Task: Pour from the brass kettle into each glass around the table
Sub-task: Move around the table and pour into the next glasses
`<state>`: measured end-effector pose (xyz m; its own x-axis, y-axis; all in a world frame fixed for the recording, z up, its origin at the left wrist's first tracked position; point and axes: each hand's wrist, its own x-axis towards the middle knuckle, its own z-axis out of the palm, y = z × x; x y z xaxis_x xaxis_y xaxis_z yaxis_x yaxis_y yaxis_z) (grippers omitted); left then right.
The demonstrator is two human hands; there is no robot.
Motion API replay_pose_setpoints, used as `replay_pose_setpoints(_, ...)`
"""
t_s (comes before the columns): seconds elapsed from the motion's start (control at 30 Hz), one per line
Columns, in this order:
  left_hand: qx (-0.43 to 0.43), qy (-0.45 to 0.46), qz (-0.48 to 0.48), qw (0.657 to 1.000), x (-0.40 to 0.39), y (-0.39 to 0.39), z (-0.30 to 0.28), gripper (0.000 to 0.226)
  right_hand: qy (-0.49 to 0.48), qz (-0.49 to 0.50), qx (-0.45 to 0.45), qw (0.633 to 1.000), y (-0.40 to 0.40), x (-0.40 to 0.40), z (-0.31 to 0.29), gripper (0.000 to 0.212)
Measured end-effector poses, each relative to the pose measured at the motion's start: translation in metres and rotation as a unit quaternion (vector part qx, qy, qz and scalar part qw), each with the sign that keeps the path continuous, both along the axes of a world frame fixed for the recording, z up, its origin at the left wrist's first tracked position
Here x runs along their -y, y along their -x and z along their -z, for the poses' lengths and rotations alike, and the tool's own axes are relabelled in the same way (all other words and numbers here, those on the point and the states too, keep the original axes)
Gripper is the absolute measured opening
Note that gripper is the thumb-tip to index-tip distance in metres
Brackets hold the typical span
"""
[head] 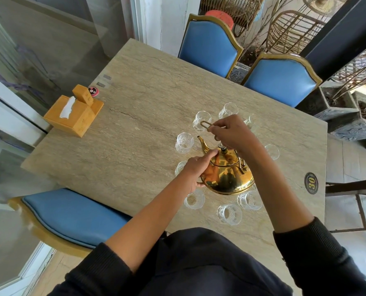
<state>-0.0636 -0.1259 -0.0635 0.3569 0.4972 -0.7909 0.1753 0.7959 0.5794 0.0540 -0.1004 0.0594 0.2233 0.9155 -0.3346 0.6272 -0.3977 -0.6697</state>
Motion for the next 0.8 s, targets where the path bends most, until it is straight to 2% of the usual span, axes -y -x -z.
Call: replay_pose_setpoints(0.8,0.007,-0.007,0.014,1.000,0.0073,-0.0005,-0.0066,0.071,-0.005,0.003,0.016,1.000,0.0008,0.0107,-0.0079,0.026)
